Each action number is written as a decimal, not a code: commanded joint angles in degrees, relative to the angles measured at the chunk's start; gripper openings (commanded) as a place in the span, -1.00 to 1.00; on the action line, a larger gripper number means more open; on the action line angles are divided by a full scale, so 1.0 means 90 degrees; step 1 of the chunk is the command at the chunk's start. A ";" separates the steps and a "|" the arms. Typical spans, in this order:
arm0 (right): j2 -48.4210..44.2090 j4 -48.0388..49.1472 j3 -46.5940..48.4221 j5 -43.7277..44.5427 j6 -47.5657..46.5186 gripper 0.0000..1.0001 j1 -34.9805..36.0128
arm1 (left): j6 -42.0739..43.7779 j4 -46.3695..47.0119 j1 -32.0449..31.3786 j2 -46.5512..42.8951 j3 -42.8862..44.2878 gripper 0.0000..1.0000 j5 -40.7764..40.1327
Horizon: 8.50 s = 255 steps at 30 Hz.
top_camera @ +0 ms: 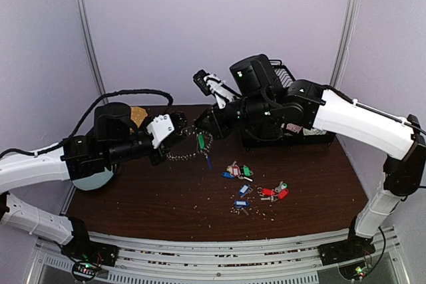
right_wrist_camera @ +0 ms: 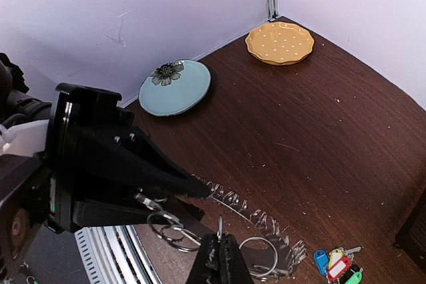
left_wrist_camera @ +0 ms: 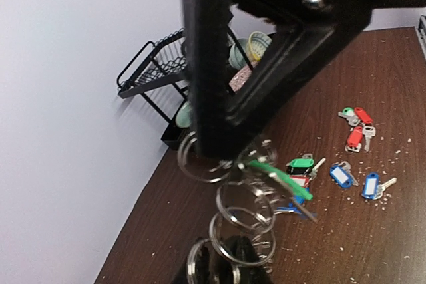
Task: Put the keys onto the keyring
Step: Adjust the keyring to the key storage ring.
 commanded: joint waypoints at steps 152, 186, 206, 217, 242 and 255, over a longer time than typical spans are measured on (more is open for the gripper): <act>-0.0279 -0.1615 0.0109 -0.1464 0.0516 -1.00 -0.0657 | -0.1014 0.0004 -0.0125 0.0028 0.0204 0.07 0.1202; 0.0066 -0.2427 0.0801 -0.1242 0.0044 -1.00 -0.0292 | -0.0053 -0.0323 0.0145 0.0485 0.0126 -1.00 0.2100; 0.0606 -0.3213 0.0741 -0.1442 0.1241 -1.00 -0.0376 | 0.2586 0.2384 -0.1215 -0.0127 -0.0982 -1.00 -0.2951; 0.0972 -0.3335 0.0843 -0.1676 0.1182 -1.00 -0.0274 | 0.2738 0.2740 -0.1647 -0.0154 -0.1041 -1.00 -0.2659; 0.0752 -0.0927 0.0195 -0.1383 0.2669 -1.00 -0.0577 | -0.2571 0.1493 -0.0883 -0.1589 -0.2080 -0.33 0.0431; 0.0586 -0.0363 -0.0049 -0.1466 0.3074 -1.00 -0.0462 | -0.3257 0.3340 -0.0893 0.0013 -0.2322 -0.04 -0.0578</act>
